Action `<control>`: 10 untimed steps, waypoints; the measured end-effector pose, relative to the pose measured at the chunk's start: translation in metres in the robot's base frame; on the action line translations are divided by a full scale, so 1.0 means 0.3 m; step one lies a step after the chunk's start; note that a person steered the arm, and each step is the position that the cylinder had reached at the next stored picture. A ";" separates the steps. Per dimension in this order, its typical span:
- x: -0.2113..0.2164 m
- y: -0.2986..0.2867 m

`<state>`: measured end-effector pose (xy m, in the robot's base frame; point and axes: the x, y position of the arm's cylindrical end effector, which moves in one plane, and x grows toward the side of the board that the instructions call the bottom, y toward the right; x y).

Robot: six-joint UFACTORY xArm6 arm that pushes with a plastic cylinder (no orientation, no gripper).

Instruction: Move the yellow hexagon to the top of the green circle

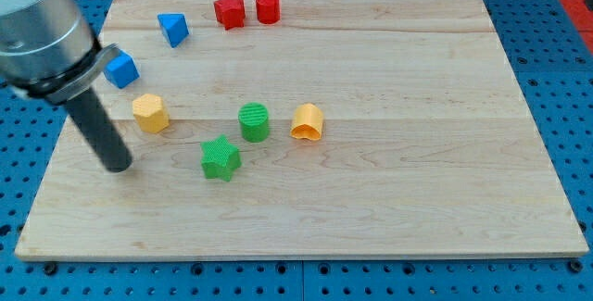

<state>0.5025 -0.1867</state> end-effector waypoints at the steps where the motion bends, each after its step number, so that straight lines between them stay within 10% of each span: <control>1: -0.057 0.055; 3: -0.160 -0.335; 4: -0.319 -0.306; 6: -0.184 -0.191; 8: -0.247 0.317; 10: -0.245 0.280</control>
<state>0.4291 -0.1028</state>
